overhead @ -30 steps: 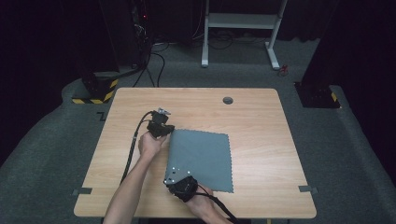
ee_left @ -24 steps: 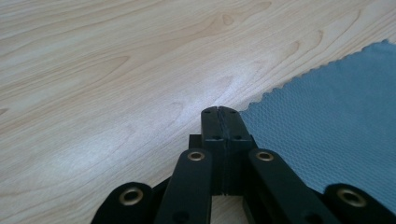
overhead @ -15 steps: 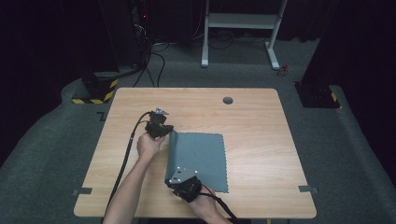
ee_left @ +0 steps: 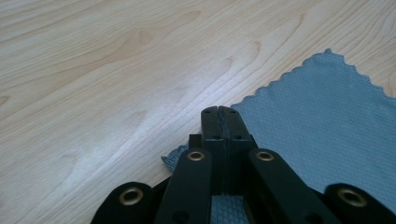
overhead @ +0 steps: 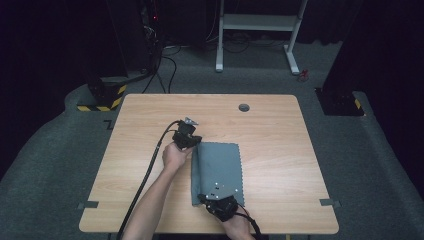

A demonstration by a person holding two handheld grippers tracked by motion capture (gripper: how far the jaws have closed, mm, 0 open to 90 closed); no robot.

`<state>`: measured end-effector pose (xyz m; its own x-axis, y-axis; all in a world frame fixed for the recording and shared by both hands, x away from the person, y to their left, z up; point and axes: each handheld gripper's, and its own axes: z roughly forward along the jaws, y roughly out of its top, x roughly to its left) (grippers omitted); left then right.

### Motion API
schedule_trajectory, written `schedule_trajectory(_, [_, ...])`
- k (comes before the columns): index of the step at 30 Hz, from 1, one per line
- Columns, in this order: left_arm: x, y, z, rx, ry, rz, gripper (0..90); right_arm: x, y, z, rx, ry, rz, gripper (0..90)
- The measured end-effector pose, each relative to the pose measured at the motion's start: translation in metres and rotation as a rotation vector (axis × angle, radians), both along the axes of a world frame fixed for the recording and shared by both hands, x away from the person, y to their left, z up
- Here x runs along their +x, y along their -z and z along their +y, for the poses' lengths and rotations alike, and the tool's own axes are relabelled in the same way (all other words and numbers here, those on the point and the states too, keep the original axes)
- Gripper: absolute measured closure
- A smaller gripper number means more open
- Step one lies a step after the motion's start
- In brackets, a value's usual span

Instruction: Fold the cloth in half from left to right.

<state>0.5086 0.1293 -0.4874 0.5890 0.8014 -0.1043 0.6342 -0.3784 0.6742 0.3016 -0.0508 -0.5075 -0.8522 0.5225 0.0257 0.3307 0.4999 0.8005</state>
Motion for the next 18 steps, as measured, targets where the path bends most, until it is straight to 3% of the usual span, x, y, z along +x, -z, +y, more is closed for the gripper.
schedule_trajectory(18, [0.006,0.001,-0.041,-0.009,0.062,-0.004,90.0,-0.007,0.008,-0.052,-0.004,0.104,0.004,90.0])
